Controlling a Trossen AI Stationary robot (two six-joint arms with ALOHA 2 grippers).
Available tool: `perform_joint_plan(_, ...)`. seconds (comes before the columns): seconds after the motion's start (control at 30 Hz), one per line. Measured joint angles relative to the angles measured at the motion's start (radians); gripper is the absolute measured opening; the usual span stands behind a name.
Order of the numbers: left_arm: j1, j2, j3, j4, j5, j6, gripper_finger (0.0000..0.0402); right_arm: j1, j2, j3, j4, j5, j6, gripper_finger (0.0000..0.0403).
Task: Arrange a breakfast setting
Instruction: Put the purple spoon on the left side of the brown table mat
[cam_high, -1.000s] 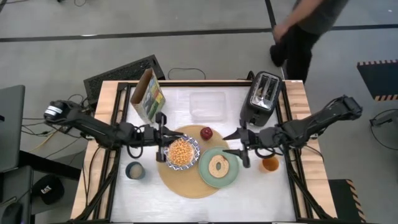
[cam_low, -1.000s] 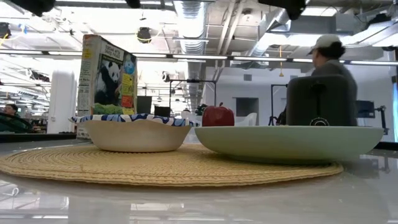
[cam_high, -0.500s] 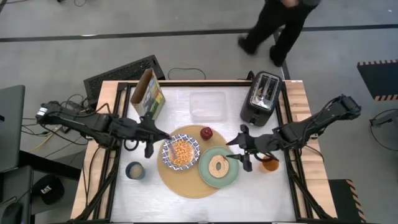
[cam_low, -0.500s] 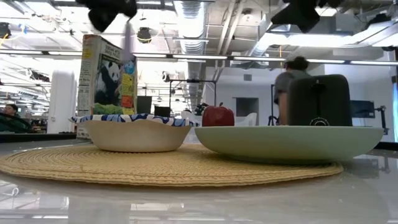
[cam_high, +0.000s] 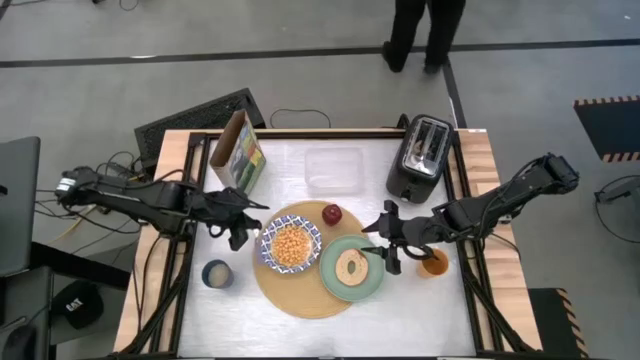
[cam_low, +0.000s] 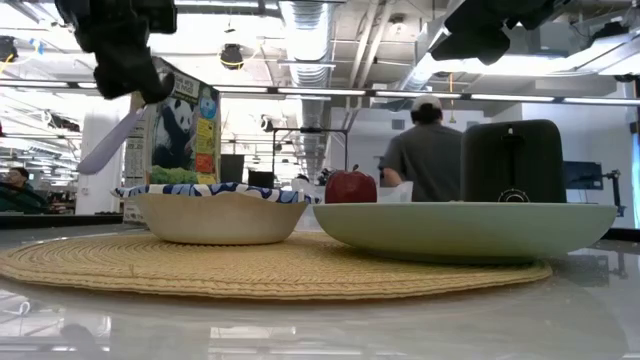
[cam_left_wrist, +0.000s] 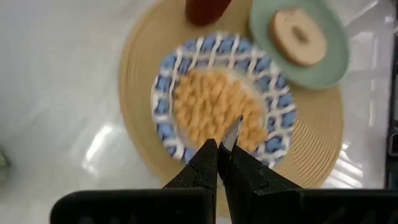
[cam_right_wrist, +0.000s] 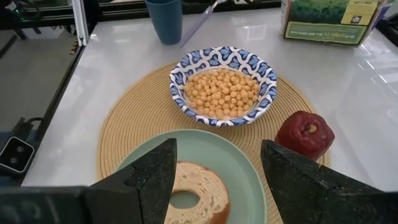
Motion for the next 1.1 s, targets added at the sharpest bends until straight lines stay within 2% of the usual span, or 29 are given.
perform_joint_plan(0.4,0.112,0.001,-0.136,0.017,0.092,-0.065,0.0,0.0,0.0,0.0,-0.003,0.0,0.018,0.026)
perform_joint_plan(0.7,0.212,0.001,-0.257,0.126,0.258,-0.106,0.0,0.0,0.0,0.0,-0.003,0.0,0.017,0.026)
perform_joint_plan(0.87,0.253,0.001,-0.299,0.174,0.287,-0.11,0.0,0.0,0.0,0.0,-0.003,0.0,0.017,0.026)
perform_joint_plan(1.1,0.262,0.003,-0.308,0.178,0.254,-0.105,0.0,0.0,0.0,0.0,-0.003,0.0,0.026,0.026)
